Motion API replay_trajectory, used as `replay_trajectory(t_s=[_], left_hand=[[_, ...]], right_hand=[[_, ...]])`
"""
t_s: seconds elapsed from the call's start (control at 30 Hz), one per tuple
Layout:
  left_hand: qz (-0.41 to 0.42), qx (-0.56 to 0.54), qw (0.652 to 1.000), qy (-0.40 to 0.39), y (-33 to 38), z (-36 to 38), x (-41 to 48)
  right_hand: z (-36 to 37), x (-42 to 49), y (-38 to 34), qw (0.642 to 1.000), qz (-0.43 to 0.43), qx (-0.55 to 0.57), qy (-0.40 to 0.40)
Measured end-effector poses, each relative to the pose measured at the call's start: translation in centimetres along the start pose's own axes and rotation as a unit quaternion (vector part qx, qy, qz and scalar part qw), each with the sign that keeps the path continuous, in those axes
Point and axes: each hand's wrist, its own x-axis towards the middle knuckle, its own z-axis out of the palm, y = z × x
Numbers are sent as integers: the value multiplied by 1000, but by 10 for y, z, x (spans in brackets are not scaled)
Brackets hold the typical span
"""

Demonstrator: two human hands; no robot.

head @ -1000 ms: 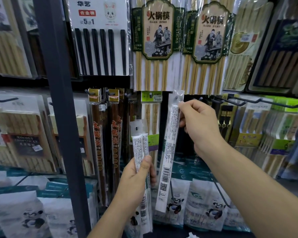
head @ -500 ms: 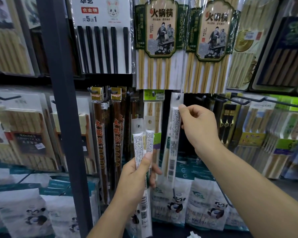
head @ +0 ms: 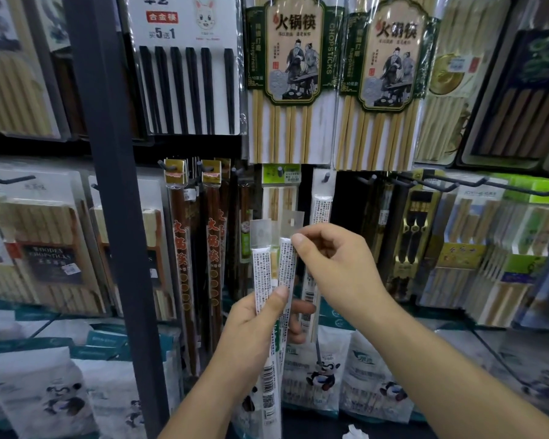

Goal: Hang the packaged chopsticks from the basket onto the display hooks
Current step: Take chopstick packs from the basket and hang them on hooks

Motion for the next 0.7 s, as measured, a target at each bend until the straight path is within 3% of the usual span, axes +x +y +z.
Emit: replay_trajectory(t_s=[0.13,0.27,0.4,0.7], left_hand=[[-1,-13,1000,-1,-2,2,0],[-2,20,999,42,-7,-2,4],[-29,40,995,82,-11,-8,7],[-37,20,998,51,-6,-6,5]], right_hand=[[0,0,-1,999,21,47,-10],[-9,9,-8,994,44,88,49],[-23,28,-20,995,22,59,82],[-25,49,-24,993,57,26,96]])
